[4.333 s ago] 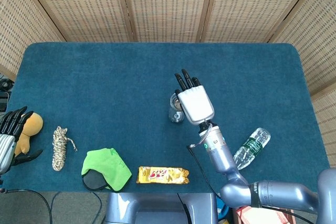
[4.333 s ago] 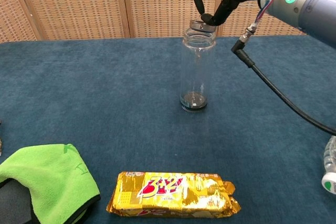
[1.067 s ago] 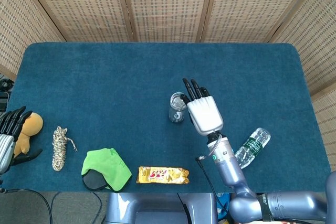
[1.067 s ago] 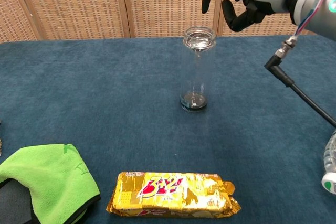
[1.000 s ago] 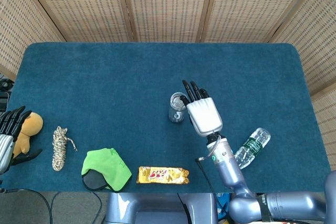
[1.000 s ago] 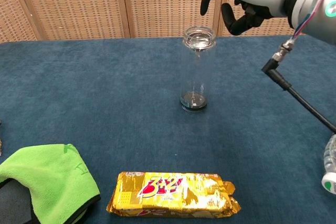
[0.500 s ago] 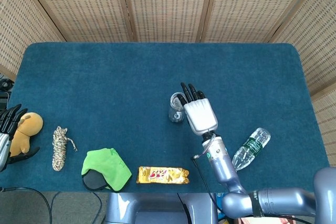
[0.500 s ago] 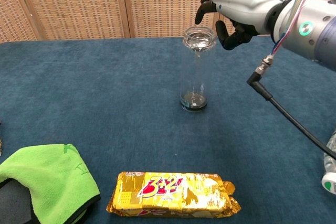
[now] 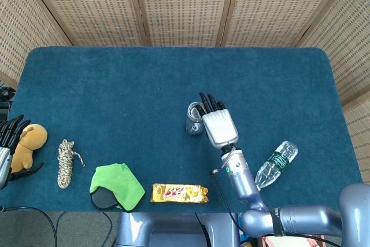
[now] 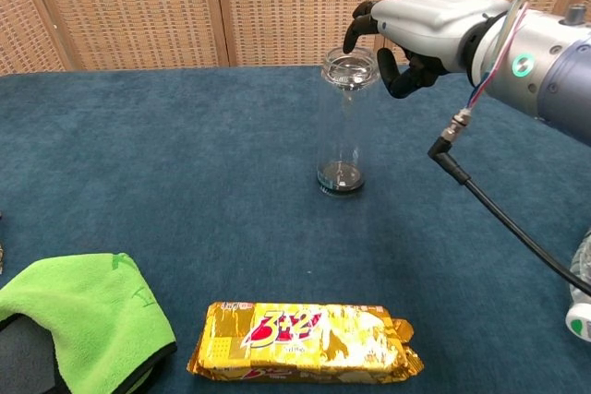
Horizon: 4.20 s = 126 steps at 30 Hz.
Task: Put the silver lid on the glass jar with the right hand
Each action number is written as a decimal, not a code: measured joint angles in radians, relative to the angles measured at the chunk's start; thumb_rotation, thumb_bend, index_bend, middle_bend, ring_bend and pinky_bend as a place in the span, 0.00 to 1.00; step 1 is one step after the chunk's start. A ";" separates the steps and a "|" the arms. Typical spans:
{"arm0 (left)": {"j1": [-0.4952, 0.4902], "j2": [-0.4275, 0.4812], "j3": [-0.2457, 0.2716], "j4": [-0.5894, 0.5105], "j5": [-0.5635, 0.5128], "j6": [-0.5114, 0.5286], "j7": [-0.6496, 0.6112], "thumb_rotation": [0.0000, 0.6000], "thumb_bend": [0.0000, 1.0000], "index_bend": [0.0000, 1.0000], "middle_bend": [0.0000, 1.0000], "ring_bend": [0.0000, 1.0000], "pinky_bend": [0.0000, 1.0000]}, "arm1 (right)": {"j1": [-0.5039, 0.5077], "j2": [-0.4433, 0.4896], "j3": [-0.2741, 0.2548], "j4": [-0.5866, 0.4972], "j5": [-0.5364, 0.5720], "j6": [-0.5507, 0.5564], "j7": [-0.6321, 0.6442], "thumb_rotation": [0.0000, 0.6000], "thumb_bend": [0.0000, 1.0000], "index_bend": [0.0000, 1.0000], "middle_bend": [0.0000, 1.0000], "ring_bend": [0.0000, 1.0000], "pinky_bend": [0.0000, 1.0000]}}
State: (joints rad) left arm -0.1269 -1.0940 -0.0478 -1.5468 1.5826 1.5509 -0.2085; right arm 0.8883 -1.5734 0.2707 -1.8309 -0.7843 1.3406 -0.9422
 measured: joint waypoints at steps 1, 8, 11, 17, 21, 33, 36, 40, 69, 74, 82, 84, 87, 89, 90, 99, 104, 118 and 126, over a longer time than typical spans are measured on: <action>0.001 0.000 0.000 0.000 0.000 0.001 0.000 1.00 0.17 0.00 0.00 0.00 0.00 | 0.001 -0.001 0.000 0.000 0.000 0.000 0.000 1.00 1.00 0.22 0.00 0.00 0.27; -0.001 -0.001 0.002 -0.003 0.006 0.001 0.007 1.00 0.17 0.00 0.00 0.00 0.00 | 0.006 -0.006 0.000 0.006 0.004 0.000 -0.001 1.00 1.00 0.22 0.00 0.00 0.27; 0.000 -0.001 0.002 -0.003 0.006 0.000 0.007 1.00 0.17 0.00 0.00 0.00 0.00 | 0.008 -0.011 -0.002 0.010 0.006 -0.001 -0.002 1.00 1.00 0.22 0.00 0.00 0.27; 0.001 0.000 0.003 -0.003 0.007 0.002 0.005 1.00 0.17 0.00 0.00 0.00 0.00 | 0.013 -0.024 -0.003 0.019 0.007 -0.003 0.000 1.00 1.00 0.22 0.00 0.00 0.27; 0.001 -0.001 0.004 -0.003 0.010 0.003 0.007 1.00 0.17 0.00 0.00 0.00 0.00 | 0.016 -0.033 -0.003 0.027 0.008 -0.004 0.001 1.00 1.00 0.22 0.00 0.00 0.27; -0.001 -0.003 0.007 -0.007 0.015 -0.002 0.016 1.00 0.17 0.00 0.00 0.00 0.00 | 0.022 -0.042 -0.002 0.043 0.021 -0.012 0.000 1.00 1.00 0.22 0.00 0.00 0.27; -0.001 -0.003 0.008 -0.008 0.017 -0.001 0.019 1.00 0.17 0.00 0.00 0.00 0.00 | 0.022 -0.042 -0.002 0.044 0.023 -0.014 0.002 1.00 1.00 0.22 0.00 0.00 0.27; -0.002 -0.003 0.009 -0.010 0.017 -0.002 0.021 1.00 0.17 0.00 0.00 0.00 0.00 | 0.023 -0.042 -0.002 0.045 0.027 -0.016 0.003 1.00 1.00 0.22 0.00 0.00 0.27; -0.002 -0.002 0.010 -0.010 0.019 -0.001 0.019 1.00 0.17 0.00 0.00 0.00 0.00 | 0.034 -0.049 -0.004 0.050 0.058 -0.024 -0.006 1.00 1.00 0.22 0.00 0.00 0.27; -0.002 -0.002 0.009 -0.010 0.017 -0.002 0.019 1.00 0.17 0.00 0.00 0.00 0.00 | 0.036 -0.049 -0.005 0.051 0.064 -0.026 -0.006 1.00 1.00 0.22 0.00 0.00 0.27; -0.001 -0.002 0.009 -0.009 0.017 0.000 0.016 1.00 0.17 0.00 0.00 0.00 0.00 | 0.040 -0.050 -0.007 0.052 0.074 -0.030 -0.009 1.00 1.00 0.22 0.00 0.00 0.27; -0.002 -0.002 0.009 -0.009 0.017 0.000 0.016 1.00 0.17 0.00 0.00 0.00 0.00 | 0.040 -0.050 -0.007 0.053 0.073 -0.029 -0.010 1.00 1.00 0.22 0.00 0.00 0.27; -0.002 -0.003 0.008 -0.008 0.017 0.000 0.016 1.00 0.17 0.00 0.00 0.00 0.00 | 0.041 -0.050 -0.004 0.052 0.066 -0.023 -0.008 1.00 1.00 0.22 0.00 0.00 0.27; -0.002 -0.003 0.008 -0.008 0.017 0.000 0.016 1.00 0.17 0.00 0.00 0.00 0.00 | 0.041 -0.048 -0.001 0.050 0.060 -0.015 -0.006 1.00 1.00 0.22 0.00 0.00 0.27; -0.002 -0.003 0.008 -0.008 0.017 0.000 0.016 1.00 0.17 0.00 0.00 0.00 0.00 | 0.041 -0.046 0.000 0.049 0.059 -0.013 -0.007 1.00 1.00 0.22 0.00 0.00 0.27; -0.002 -0.003 0.009 -0.010 0.018 0.001 0.019 1.00 0.17 0.00 0.00 0.00 0.00 | 0.043 -0.039 0.004 0.040 0.054 0.000 -0.017 1.00 1.00 0.22 0.00 0.00 0.27; -0.002 -0.003 0.009 -0.011 0.019 0.000 0.020 1.00 0.17 0.00 0.00 0.00 0.00 | 0.045 -0.039 0.005 0.046 0.058 0.000 -0.019 1.00 1.00 0.22 0.00 0.00 0.27; -0.003 -0.004 0.010 -0.011 0.021 -0.002 0.026 1.00 0.17 0.00 0.00 0.00 0.00 | 0.046 -0.046 0.003 0.074 0.066 -0.014 -0.009 1.00 1.00 0.22 0.00 0.00 0.27; -0.003 -0.004 0.010 -0.011 0.021 -0.002 0.026 1.00 0.17 0.00 0.00 0.00 0.00 | 0.045 -0.033 0.006 0.055 0.055 0.000 -0.014 1.00 1.00 0.22 0.00 0.00 0.27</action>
State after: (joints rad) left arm -0.1304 -1.0983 -0.0373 -1.5583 1.6034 1.5491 -0.1820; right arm 0.9331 -1.6062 0.2770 -1.7762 -0.7289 1.3405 -0.9566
